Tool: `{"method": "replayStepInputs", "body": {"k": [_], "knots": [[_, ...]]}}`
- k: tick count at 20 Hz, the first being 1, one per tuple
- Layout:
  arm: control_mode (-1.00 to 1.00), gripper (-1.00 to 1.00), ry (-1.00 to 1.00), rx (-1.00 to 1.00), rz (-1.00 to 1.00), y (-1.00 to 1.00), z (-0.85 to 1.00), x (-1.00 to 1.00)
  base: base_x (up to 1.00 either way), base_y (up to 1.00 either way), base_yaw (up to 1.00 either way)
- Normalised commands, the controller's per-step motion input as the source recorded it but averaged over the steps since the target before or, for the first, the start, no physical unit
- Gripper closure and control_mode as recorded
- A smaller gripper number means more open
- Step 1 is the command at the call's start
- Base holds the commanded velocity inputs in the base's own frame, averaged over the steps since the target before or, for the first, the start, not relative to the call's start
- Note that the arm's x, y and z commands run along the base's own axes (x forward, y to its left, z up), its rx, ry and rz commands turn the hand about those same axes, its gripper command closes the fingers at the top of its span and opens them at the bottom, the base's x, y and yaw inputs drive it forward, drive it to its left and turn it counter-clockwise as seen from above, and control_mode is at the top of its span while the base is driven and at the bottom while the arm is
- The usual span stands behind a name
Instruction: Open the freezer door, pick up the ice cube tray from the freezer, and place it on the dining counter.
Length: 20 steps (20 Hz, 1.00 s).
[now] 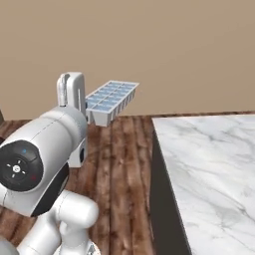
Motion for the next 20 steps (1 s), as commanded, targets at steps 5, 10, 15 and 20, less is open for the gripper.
{"method": "replayStepInputs", "body": {"k": [5, 10, 15, 20], "knots": [[1.00, 1.00, 0.00, 0.00, 0.00, 0.00, 0.00, 0.00, 0.94, -0.27, -0.17], [1.00, 1.00, 0.00, 0.00, 0.00, 0.00, 0.00, 0.00, 0.65, -0.01, -0.56], [1.00, 1.00, 0.00, 0.00, 0.00, 0.00, 0.00, 0.00, 0.11, 0.18, -0.79], [1.00, 1.00, 0.00, 0.00, 0.00, 0.00, 0.00, 0.00, 0.07, 0.41, -0.85]]}}
